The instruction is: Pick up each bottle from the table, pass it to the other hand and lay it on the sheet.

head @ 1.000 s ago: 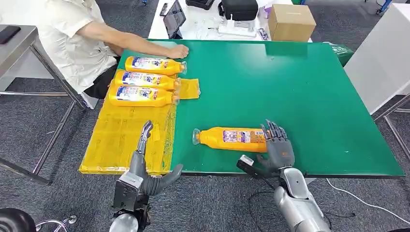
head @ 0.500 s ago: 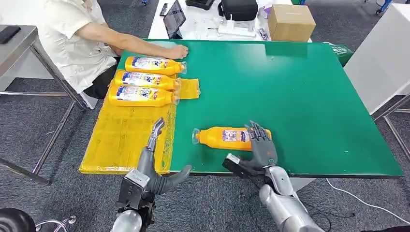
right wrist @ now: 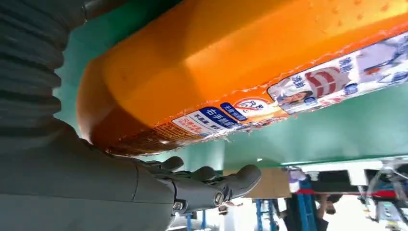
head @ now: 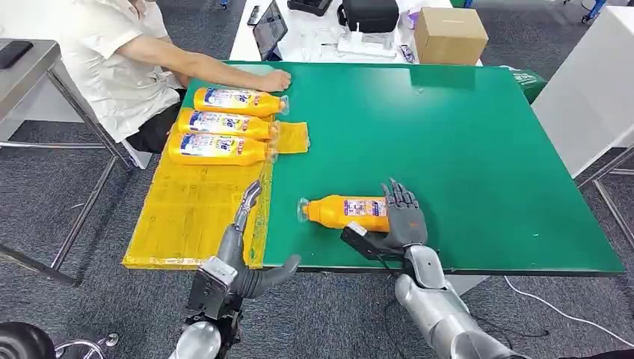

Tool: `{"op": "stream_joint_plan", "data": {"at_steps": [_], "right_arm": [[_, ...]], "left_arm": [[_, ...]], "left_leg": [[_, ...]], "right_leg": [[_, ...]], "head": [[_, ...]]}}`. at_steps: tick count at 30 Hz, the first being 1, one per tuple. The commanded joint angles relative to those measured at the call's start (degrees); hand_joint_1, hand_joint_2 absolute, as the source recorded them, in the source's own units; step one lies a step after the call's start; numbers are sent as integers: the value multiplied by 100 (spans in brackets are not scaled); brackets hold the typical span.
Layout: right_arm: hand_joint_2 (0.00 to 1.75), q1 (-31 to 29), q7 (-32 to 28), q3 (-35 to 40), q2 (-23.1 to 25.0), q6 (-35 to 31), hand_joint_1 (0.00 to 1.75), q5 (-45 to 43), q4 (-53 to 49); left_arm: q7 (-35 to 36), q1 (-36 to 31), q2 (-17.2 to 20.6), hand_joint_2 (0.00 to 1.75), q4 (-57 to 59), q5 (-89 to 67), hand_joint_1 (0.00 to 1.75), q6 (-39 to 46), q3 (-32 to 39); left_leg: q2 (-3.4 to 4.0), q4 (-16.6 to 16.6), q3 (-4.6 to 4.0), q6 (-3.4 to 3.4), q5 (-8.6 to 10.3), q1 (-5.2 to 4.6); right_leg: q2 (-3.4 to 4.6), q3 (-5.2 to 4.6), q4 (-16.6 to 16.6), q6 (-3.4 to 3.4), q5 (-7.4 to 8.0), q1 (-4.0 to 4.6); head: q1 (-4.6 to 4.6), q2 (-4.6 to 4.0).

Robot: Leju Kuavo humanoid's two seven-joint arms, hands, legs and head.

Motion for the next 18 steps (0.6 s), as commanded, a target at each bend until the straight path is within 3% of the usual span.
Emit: {"op": "stream_joint_plan", "data": {"at_steps": [1, 7, 8, 9, 10, 18], "right_arm": [[175, -217, 454, 238, 5, 277, 0, 181, 609], [175, -215, 495, 262, 63, 659, 0, 192, 614], [175, -207, 468, 232, 84, 770, 120, 130, 630], [175, -200, 434, 199, 84, 861, 168, 68, 633], [175, -215, 457, 223, 64, 942, 175, 94, 671], [175, -225, 414, 162, 28, 1118, 171, -9, 748]], "left_arm": [[170, -145, 79, 175, 295, 141, 0, -157, -80], [189, -160, 58, 175, 301, 131, 0, -185, -59], [206, -161, 57, 175, 301, 139, 0, -207, -48], [208, -164, 55, 175, 308, 140, 0, -212, -41], [210, -172, 53, 175, 320, 141, 0, -217, -36], [212, -194, 48, 175, 350, 149, 0, -237, -19]], "left_leg": [[1, -8, 27, 10, -4, 1], [2, -14, 47, 9, -4, 2], [-2, -11, 45, 7, -2, 1], [-2, -8, 44, 6, -2, 3], [-2, -7, 43, 5, -1, 1], [-10, -9, 60, 7, 1, 2]], "right_leg": [[-9, 30, -11, -16, -4, 5], [-9, 48, -15, -23, -4, 8], [-12, 46, -12, -19, -3, 6], [-10, 44, -11, -16, -2, 7], [-9, 41, -9, -12, -1, 5], [-16, 58, -13, -12, -2, 5]], "head": [[2, 0], [0, 0], [0, 0], [2, 0], [0, 0], [2, 0]]}}
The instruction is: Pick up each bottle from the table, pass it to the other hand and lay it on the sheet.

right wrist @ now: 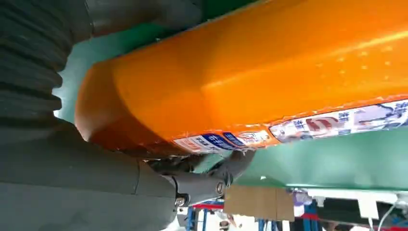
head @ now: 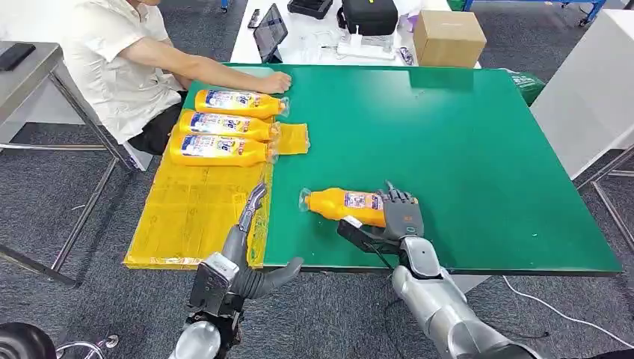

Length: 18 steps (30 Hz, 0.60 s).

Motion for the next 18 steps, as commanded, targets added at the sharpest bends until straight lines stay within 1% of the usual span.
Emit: {"op": "stream_joint_plan", "data": {"at_steps": [1, 4, 5, 6, 9, 10, 11, 12, 13, 14, 15, 16, 17, 18], "right_arm": [[175, 55, -1, 74, -42, 209, 171, -56, 577], [175, 55, -1, 74, -42, 209, 171, -56, 577], [175, 55, -1, 74, -42, 209, 171, -56, 577], [175, 55, -1, 74, -42, 209, 171, -56, 577], [175, 55, -1, 74, -42, 209, 171, -56, 577], [175, 55, -1, 74, -42, 209, 171, -56, 577], [175, 55, -1, 74, -42, 209, 166, -56, 577], [175, 34, 47, 89, -38, 285, 166, -37, 607], [175, 34, 47, 89, -38, 285, 162, -37, 607], [175, 20, 102, 67, -42, 356, 148, -55, 634], [175, 10, 293, 119, -56, 403, 152, 53, 647], [175, -19, 497, 198, -74, 463, 164, 188, 700], [175, -42, 557, 228, -64, 550, 164, 232, 739], [175, -45, 588, 200, -49, 565, 175, 212, 730]], "left_arm": [[33, -193, 53, 175, 350, 22, 0, -23, -24], [33, -193, 53, 175, 350, 22, 0, -23, -24], [33, -193, 53, 175, 350, 22, 0, -23, -24], [33, -193, 53, 175, 350, 22, 0, -23, -24], [33, -193, 53, 175, 350, 22, 0, -23, -24], [33, -193, 53, 175, 350, 22, 0, -23, -24], [33, -193, 53, 175, 350, 22, 0, -23, -24], [33, -190, 50, 175, 350, 23, 0, -25, -23], [33, -190, 50, 175, 350, 23, 0, -25, -23], [34, -197, 43, 175, 364, 23, 0, -26, -18], [36, -200, 31, 175, 375, 24, 0, -31, -7], [37, -203, 20, 175, 381, 24, 0, -33, 0], [39, -205, 12, 175, 386, 24, 0, -36, 4], [43, -209, 7, 175, 387, 22, 0, -42, 5]], "left_leg": [[-12, -13, 19, 9, 1, 2], [-14, -20, 28, 11, 1, 4], [-9, -7, 17, 4, -1, 2], [-12, -15, 24, 8, 1, 2], [-13, -10, 20, 6, 1, 3], [-15, -20, 28, 13, 3, 5], [-13, -11, 21, 8, 1, 3], [-12, -12, 21, 8, 1, 3], [-13, -16, 25, 12, 2, 3], [-10, -9, 21, 7, 0, 3], [-13, -11, 23, 9, 1, 3], [-12, -16, 25, 11, 2, 3], [-11, -11, 22, 7, 1, 2], [-14, -16, 26, 10, 2, 3]], "right_leg": [[-20, 27, -15, -17, -3, 7], [-26, 39, -23, -24, -4, 11], [-14, 25, -9, -10, -4, 5], [-22, 32, -16, -18, -4, 7], [-21, 28, -13, -14, -3, 7], [-29, 39, -25, -26, -1, 12], [-21, 30, -15, -15, -2, 7], [-21, 31, -15, -16, -2, 8], [-25, 36, -20, -20, -2, 9], [-17, 29, -13, -12, -2, 7], [-22, 33, -15, -17, -3, 8], [-23, 35, -20, -19, -1, 9], [-19, 31, -14, -14, -2, 6], [-25, 36, -20, -20, -2, 9]], "head": [[-2, 0], [-2, 0], [0, 0], [-2, 0], [-2, 0], [-2, 0], [0, 0], [-2, 0], [0, 0], [0, 0], [0, 0], [0, 0], [-2, 0], [0, 0]]}}
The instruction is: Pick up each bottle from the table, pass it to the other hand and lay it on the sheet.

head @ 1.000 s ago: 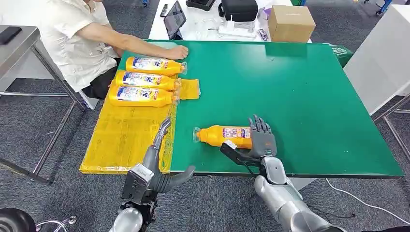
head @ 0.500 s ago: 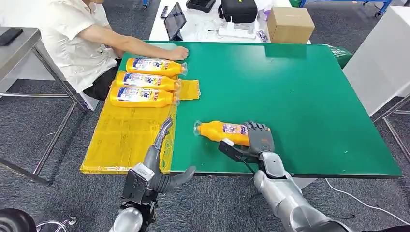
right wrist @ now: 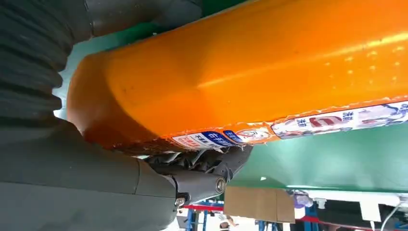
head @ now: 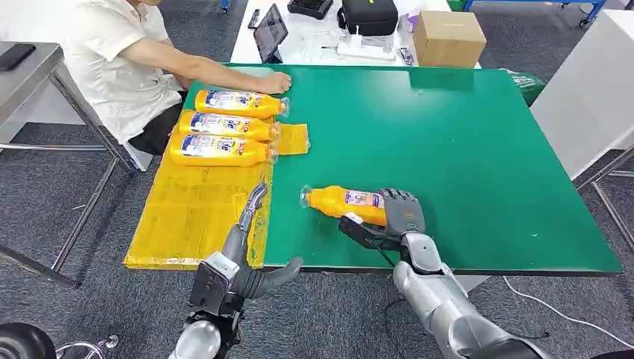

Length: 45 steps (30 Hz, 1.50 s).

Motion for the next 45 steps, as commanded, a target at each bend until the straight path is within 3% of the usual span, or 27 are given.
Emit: {"op": "stream_joint_plan", "data": {"at_steps": [1, 3, 6, 7, 11, 15, 22, 30, 31, 45], "right_arm": [[175, 92, 568, 152, -29, 434, 175, 198, 606], [175, 129, 368, 24, 19, 455, 175, 48, 596], [175, 361, -1269, -810, 189, 1091, 175, -1450, 292], [175, 436, -1485, -866, 213, 1232, 175, -1682, 179], [175, 989, -2542, -761, 428, 1658, 169, -2932, -1159], [175, 1293, -2472, -177, 453, 1924, 175, -3783, -2274], [175, 1480, -2604, 114, 314, 1461, 168, -4520, -3159], [175, 1497, -2605, 115, 294, 1464, 168, -4520, -3143], [175, 1424, -2654, 232, 302, 1381, 147, -4575, -2924], [175, 1386, -2866, 1501, 666, 1839, 138, -4617, -2650]], "left_arm": [[43, -196, 0, 175, 356, 6, 0, -40, 9], [63, -194, 0, 175, 356, -25, 0, -49, 27], [68, -129, 9, 175, 320, 103, 0, -54, 120], [71, -90, 3, 175, 316, 284, 0, -110, 194], [619, 179, -254, 175, 390, 2358, 0, -589, 792], [1240, 277, -117, 175, 574, 4230, 0, -1078, 931], [868, 250, 132, 175, 373, 3948, 0, -772, 460], [868, 267, 122, 175, 384, 3942, 0, -769, 440], [798, 238, 140, 175, 383, 3905, 0, -773, 344], [741, -279, -32, 175, 727, 3972, 0, -871, 54]], "left_leg": [[-14, -19, 21, 12, 4, 4], [-13, -10, 16, 7, 3, 3], [-15, -10, 20, 5, 2, 4], [-19, -17, 24, 8, 4, 6], [28, -16, 59, -6, -19, 8], [53, -20, 80, -14, -33, 8], [38, -3, 21, -10, -23, 13], [24, -7, 6, -6, -21, 10], [27, -6, 2, -8, -21, 11], [33, -9, 1, 0, -26, 9]], "right_leg": [[-28, 31, -23, -24, -1, 11], [-21, 23, -13, -16, -1, 7], [-21, 26, -14, -13, -2, 7], [-27, 33, -22, -20, -1, 11], [23, 51, -23, -16, 5, 12], [51, 53, -19, -27, 4, 13], [52, 10, 0, -14, -5, 16], [29, 4, -4, -14, -9, 12], [34, -1, -4, -12, -6, 12], [29, -5, -8, -28, -10, 13]], "head": [[2, 0], [2, 0], [2, 0], [0, 0], [4, 0], [0, 0], [2, 0], [4, 0], [2, 0], [2, 0]]}}
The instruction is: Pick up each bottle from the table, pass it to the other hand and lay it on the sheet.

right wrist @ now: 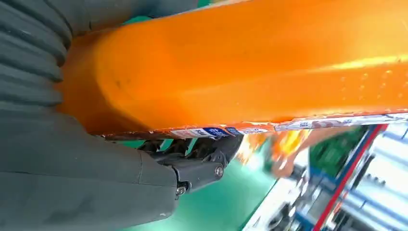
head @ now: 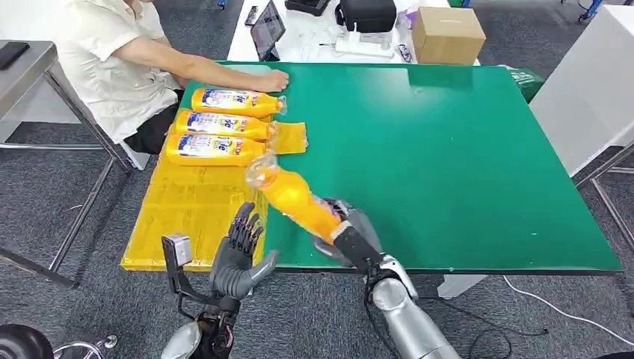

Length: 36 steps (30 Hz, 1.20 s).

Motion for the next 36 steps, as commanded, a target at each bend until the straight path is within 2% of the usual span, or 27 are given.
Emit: {"op": "stream_joint_plan", "data": {"at_steps": [1, 2, 9, 14, 20, 21, 22, 23, 28, 30, 31, 32, 33, 34, 35, 36], "right_arm": [[175, -212, -108, 1056, 153, 150, 140, -8, 409], [175, -211, -169, 1145, 127, 214, 141, -50, 361], [175, -211, -173, 1166, 78, 230, 141, -89, 310], [175, -140, -204, 1279, 40, 242, 143, -194, 100], [175, -332, -167, 1398, 129, 258, 145, -287, 616], [175, -345, -180, 1416, 137, 274, 145, -293, 662], [175, -335, -194, 1450, 137, 297, 145, -300, 661], [175, -312, -201, 1481, 125, 306, 141, -289, 635], [175, -271, -154, 1602, 103, 286, 145, -210, 654], [175, -286, -107, 1652, 102, 97, 141, -71, 737], [175, -305, -102, 1682, 108, 63, 136, -30, 812], [175, -328, -87, 1712, 106, -6, 105, 46, 857], [175, -338, -83, 1727, 110, -60, 58, 89, 885], [175, -338, -83, 1727, 110, -60, 58, 89, 885], [175, -349, -76, 1739, 106, -123, 23, 147, 905], [175, -357, -65, 1757, 102, -188, 7, 214, 917]], "left_arm": [[88, -488, -15, 175, 574, 247, 0, -88, -246], [412, -530, -14, 175, 705, 660, 0, -291, -233], [371, -549, 12, 175, 793, 720, 0, -341, -247], [371, -765, -65, 175, 1080, 1039, 0, -53, -174], [394, -840, 90, 175, 965, 1222, 0, -421, -452], [290, -843, 81, 175, 932, 1148, 23, -372, -438], [96, -885, 82, 175, 917, 896, 175, -182, -451], [45, -908, 57, 175, 917, 834, 175, -133, -440], [-113, -905, 38, 175, 808, 572, 175, -67, -416], [-200, -863, 37, 175, 693, 347, 175, -33, -449], [-207, -830, 18, 175, 625, 248, 175, -52, -447], [-207, -817, 7, 175, 604, 188, 175, -57, -438], [-205, -806, -13, 175, 599, 172, 175, -59, -411], [-205, -806, -13, 175, 599, 172, 175, -59, -411], [-204, -804, -24, 175, 607, 166, 175, -61, -391], [-202, -797, -27, 175, 607, 162, 175, -66, -380]], "left_leg": [[7, -6, 20, 7, -4, 0], [4, -9, 31, 12, -6, 1], [-2, -4, 10, 7, -1, -1], [-4, -5, 11, 7, 0, -2], [2, -6, 14, 8, -1, -2], [4, -4, 10, 6, -1, -1], [4, -6, 17, 9, -3, 0], [0, -5, 12, 7, -2, -1], [-6, -5, 19, 9, -4, 2], [-3, -2, 8, 5, -2, 1], [-6, -4, 14, 8, -2, 0], [-7, -6, 26, 11, -6, 2], [-4, -3, 4, 5, 0, 0], [-5, -4, 14, 8, -3, 2], [-2, -2, 5, 6, -1, 0], [-3, -2, 4, 6, -1, 2]], "right_leg": [[-2, 18, -6, -14, -2, 4], [-8, 31, -10, -20, -5, 7], [-9, 11, -5, -8, -2, 2], [-13, 12, -4, -11, -3, 2], [-7, 13, -5, -11, -2, 1], [-3, 8, -4, -8, -1, 1], [-5, 16, -7, -14, -3, 4], [-8, 12, -4, -10, -3, 2], [-17, 22, -6, -15, -6, 6], [-11, 9, -3, -9, -3, 4], [-16, 15, -4, -13, -5, 4], [-21, 28, -7, -20, -9, 8], [-12, 4, -2, -8, -3, 2], [-16, 16, -5, -14, -5, 6], [-10, 4, -2, -9, -3, 3], [-11, 6, -4, -9, -2, 4]], "head": [[-2, 0], [0, 0], [2, 0], [-2, 0], [-2, 0], [0, 0], [0, 0], [-2, 0], [0, 0], [0, 0], [0, 0], [0, 0], [-2, 0], [0, 0], [-2, 0], [0, 0]]}}
